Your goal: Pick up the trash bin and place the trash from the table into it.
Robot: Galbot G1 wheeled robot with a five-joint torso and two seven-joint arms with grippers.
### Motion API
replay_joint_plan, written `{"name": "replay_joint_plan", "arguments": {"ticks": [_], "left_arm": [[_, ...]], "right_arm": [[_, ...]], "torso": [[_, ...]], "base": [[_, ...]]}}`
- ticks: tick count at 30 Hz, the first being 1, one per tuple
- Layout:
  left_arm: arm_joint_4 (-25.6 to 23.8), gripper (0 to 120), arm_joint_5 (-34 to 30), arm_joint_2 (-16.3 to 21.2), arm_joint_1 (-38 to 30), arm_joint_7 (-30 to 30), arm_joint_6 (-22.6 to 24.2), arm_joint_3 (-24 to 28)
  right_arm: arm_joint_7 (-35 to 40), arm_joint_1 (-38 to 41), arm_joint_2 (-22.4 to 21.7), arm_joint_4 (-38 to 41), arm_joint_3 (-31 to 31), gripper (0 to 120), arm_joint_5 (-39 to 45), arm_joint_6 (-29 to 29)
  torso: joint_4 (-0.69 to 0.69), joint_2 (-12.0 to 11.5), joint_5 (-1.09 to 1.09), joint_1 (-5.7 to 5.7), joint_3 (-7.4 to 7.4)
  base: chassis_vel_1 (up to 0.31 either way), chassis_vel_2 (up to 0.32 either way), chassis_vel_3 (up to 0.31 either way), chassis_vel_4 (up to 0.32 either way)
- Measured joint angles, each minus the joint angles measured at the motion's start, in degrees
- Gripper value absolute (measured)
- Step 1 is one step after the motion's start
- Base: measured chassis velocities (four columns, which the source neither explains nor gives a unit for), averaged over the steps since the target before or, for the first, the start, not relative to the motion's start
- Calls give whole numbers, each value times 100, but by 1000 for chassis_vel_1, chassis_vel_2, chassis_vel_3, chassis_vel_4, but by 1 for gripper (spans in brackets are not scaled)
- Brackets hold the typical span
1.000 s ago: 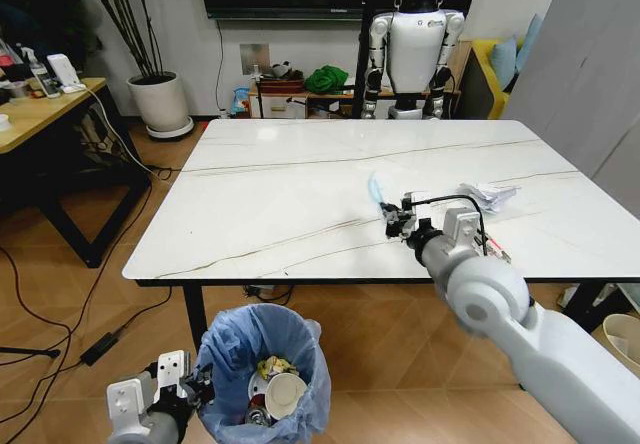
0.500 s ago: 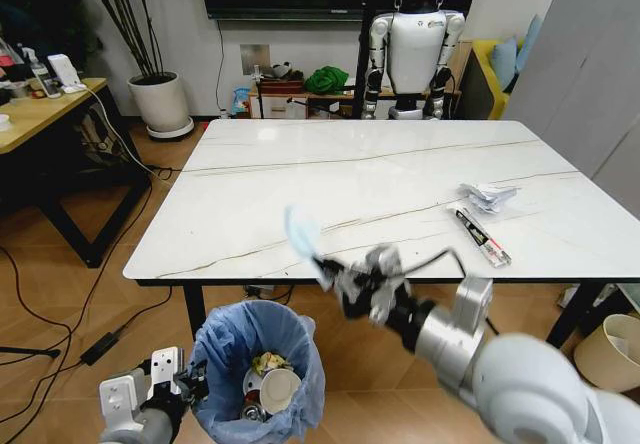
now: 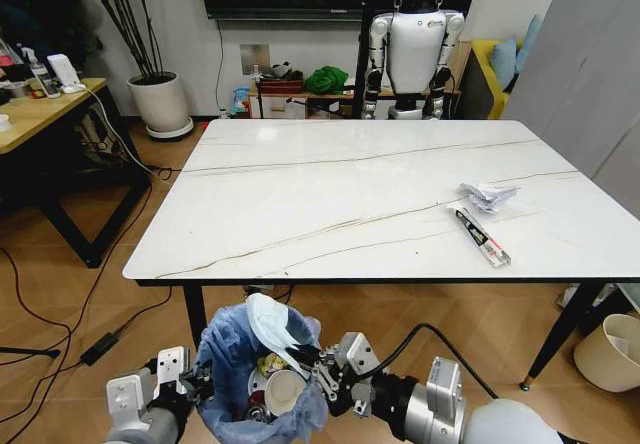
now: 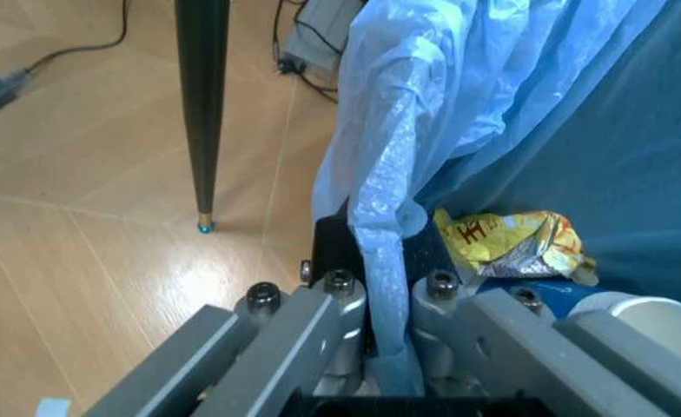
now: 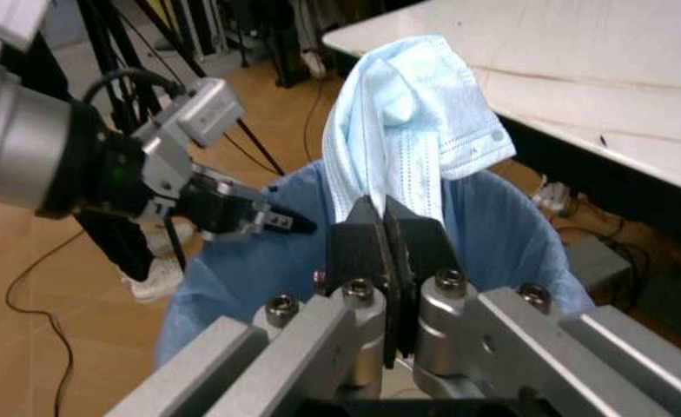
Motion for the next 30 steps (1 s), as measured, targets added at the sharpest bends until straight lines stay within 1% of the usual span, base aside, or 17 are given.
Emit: {"name": "replay_joint_plan", "arguments": {"ticks": [4,8,12,17,18,19,21,22,23,28,29,30], "left_arm": [[0,0,-14,1,-45,-30,0,29],[0,0,-24,13,-48,-39,0,36],[0,0,-30,4,-71,-42,0,60],[0,0,-31,-36,-107,-49,0,119],[0,0,-31,-36,-107,-49,0,119],[0,0,-31,-37,-109,-49,0,121],[0,0,-30,-33,-108,-50,0,119],[0,0,-31,-29,-106,-50,0,117],[0,0,-31,-29,-106,-50,0,117],[0,0,-31,-24,-82,-48,0,108],[0,0,-31,-24,-82,-48,0,108],[0,0,-30,-27,-70,-46,0,107]], "right_arm": [[119,0,88,-167,1,0,-24,48],[199,47,143,-233,10,0,1,54],[257,-19,147,-230,-12,0,33,-35],[383,-192,82,-194,-73,22,24,-96],[383,-192,82,-194,-73,22,24,-96],[390,-205,81,-194,-72,25,20,-104],[393,-240,85,-194,-62,35,12,-125],[395,-263,90,-194,-54,38,7,-133],[395,-263,90,-194,-54,38,7,-133],[492,-416,126,-49,252,62,0,-165],[492,-416,126,-49,252,62,0,-165],[575,-376,138,18,329,65,81,-165]], "torso": [[-2,0,1,0,0],[-1,0,0,0,0],[-1,0,0,0,0],[-1,1,0,0,0],[-1,1,0,0,0],[-1,1,0,0,0],[-1,1,0,0,0],[-1,1,0,0,0],[-1,1,0,0,0],[-2,1,0,0,0],[-2,1,0,0,0],[-2,1,0,0,0]], "base": [[0,0,0,0],[0,0,0,0],[0,0,0,0],[0,0,0,0],[0,0,0,0],[0,0,0,0],[0,0,0,0],[0,0,0,0],[0,0,0,0],[0,0,0,0],[0,0,0,0],[0,0,0,0]]}}
